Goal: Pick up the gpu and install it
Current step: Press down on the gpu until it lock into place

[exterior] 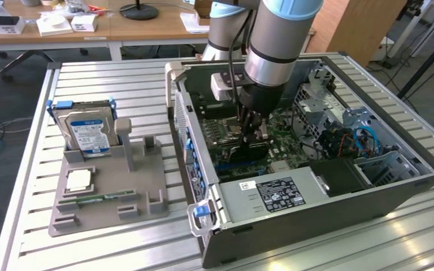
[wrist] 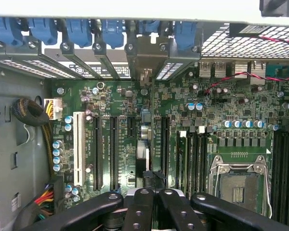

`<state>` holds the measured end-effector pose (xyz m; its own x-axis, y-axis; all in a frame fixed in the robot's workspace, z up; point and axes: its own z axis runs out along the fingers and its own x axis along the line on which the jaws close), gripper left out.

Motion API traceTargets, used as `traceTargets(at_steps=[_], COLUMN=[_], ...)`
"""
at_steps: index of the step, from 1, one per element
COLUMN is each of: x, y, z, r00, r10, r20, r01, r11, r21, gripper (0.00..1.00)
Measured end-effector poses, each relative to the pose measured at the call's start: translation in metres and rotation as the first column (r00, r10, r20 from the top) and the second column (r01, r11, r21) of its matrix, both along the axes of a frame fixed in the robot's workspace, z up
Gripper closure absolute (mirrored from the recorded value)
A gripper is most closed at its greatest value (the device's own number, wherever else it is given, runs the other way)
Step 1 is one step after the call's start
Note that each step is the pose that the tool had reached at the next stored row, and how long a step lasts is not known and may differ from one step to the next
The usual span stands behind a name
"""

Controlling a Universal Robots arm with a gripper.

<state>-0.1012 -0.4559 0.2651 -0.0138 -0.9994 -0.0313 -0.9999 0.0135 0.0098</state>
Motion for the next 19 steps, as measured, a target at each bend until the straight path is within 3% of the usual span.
traceTargets(at_steps=[19], x=[-0.0021], y=[-0.0001], z=[-0.003], r00=[1.0], r10=[0.0], r20=[0.0004], r01=[0.0], r11=[1.0], r21=[0.0037], gripper=[0.9])
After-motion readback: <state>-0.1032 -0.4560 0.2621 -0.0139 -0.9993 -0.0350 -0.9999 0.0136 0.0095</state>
